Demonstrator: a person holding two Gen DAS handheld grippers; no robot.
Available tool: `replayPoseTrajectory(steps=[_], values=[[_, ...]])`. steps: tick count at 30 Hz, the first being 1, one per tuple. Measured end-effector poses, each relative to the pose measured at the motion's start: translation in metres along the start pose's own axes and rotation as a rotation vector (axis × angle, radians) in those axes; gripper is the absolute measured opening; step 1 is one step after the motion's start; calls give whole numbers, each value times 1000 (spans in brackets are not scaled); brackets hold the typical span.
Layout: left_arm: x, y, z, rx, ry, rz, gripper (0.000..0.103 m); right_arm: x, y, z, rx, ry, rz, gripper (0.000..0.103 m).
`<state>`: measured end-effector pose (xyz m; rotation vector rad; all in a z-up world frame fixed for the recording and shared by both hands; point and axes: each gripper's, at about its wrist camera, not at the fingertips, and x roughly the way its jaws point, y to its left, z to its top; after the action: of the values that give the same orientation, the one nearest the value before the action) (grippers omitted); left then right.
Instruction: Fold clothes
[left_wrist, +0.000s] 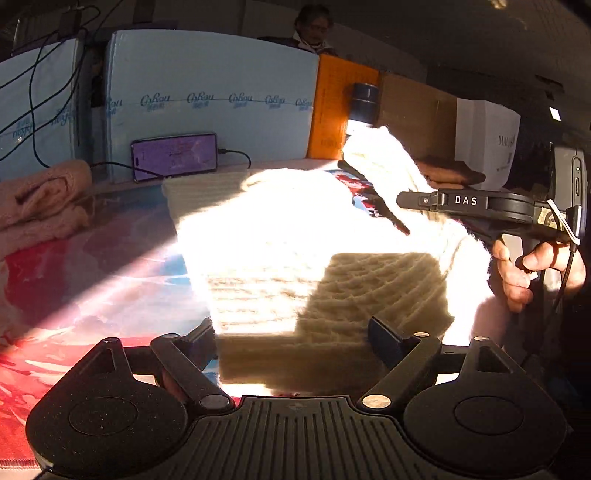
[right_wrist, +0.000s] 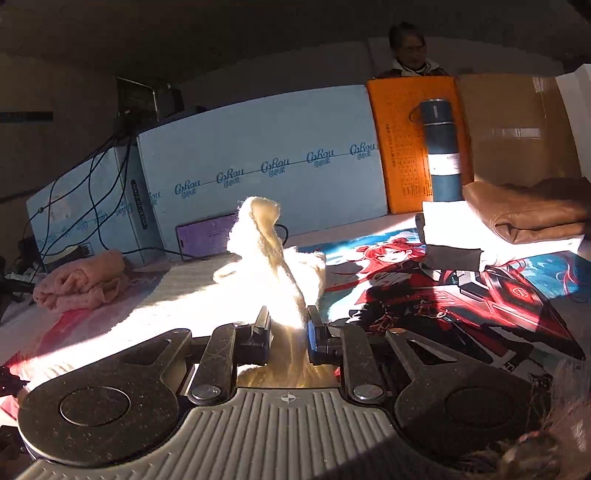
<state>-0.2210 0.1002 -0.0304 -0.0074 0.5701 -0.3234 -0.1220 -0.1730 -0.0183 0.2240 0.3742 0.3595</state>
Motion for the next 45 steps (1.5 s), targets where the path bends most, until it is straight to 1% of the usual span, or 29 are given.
replayPoseTrajectory(steps=[1, 2, 3, 4, 5, 7, 8, 10, 12, 14, 16, 18, 19, 21, 23, 24, 27, 30, 31, 33, 34, 35, 36, 37, 38, 39, 40, 42, 45], values=[[1, 1, 3, 4, -5, 2, 88, -4, -7, -1, 22, -8, -39, 26], [1, 3, 5, 6, -11, 6, 88, -9, -14, -1, 41, -18, -79, 45], [2, 5, 8, 9, -17, 11, 88, -13, -21, -2, 61, -28, -120, 56], [1, 9, 12, 10, -30, 25, 88, -17, -27, -3, 80, -38, -161, 74], [0, 16, 18, 8, -52, 47, 88, -22, -35, -2, 106, -59, -195, 78], [1, 28, 31, -3, -93, 73, 88, -31, -49, 1, 161, -105, -259, 80], [2, 35, 39, -13, -116, 81, 89, -34, -55, 4, 191, -126, -300, 85], [12, 51, 59, -30, -141, 96, 89, -38, -57, 12, 203, -167, -341, 85], [31, 65, 79, -32, -142, 127, 89, -41, -58, 20, 211, -209, -378, 85], [58, 81, 101, -64, -117, 144, 89, -39, -47, 29, 161, -227, -337, 87], [94, 98, 120, -125, -52, 151, 89, -34, -31, 40, 84, -223, -271, 92], [132, 116, 133, -195, 12, 171, 89, -21, -11, 48, -12, -197, -207, 92], [148, 125, 134, -231, 36, 187, 89, -14, -2, 53, -59, -184, -175, 92], [161, 137, 128, -306, 61, 184, 89, 0, 18, 58, -165, -164, -156, 92], [158, 138, 120, -266, 44, 141, 89, 19, 43, 61, -331, -142, -137, 92], [156, 137, 116, -233, 34, 138, 89, 31, 54, 61, -418, -129, -117, 92], [154, 133, 109, -201, 23, 136, 89, 84, 76, 60, -543, -5, 3, 92], [154, 131, 110, -184, 23, 37, 89, 138, 72, 57, -493, 165, 14, 89], [156, 128, 110, -168, 29, 40, 89, 156, 70, 56, -473, 222, 15, 86], [159, 122, 111, -136, 38, 40, 88, 169, 62, 54, -418, 263, -22, 68], [160, 120, 111, -123, 40, 28, 86, 174, 58, 53, -389, 280, -42, 53], [159, 119, 111, -117, 37, 28, 67, 173, 55, 55, -367, 274, -44, 43], [158, 119, 111, -111, 34, 31, 38, 171, 52, 57, -346, 263, -43, 37], [157, 119, 111, -105, 31, 33, 30, 170, 49, 60, -324, 255, -51, 26], [156, 119, 112, -100, 28, 35, 22, 169, 45, 62, -289, 248, -53, 24], [155, 118, 112, -94, 24, 38, 16, 168, 42, 64, -252, 241, -54, 23], [154, 118, 112, -88, 21, 40, 13, 167, 37, 68, -193, 232, -62, 21], [152, 118, 112, -77, 14, 45, 12, 164, 23, 75, -57, 214, -85, 20], [147, 126, 113, -80, 6, 119, 11, 160, -4, 83, 177, 200, -121, 20]])
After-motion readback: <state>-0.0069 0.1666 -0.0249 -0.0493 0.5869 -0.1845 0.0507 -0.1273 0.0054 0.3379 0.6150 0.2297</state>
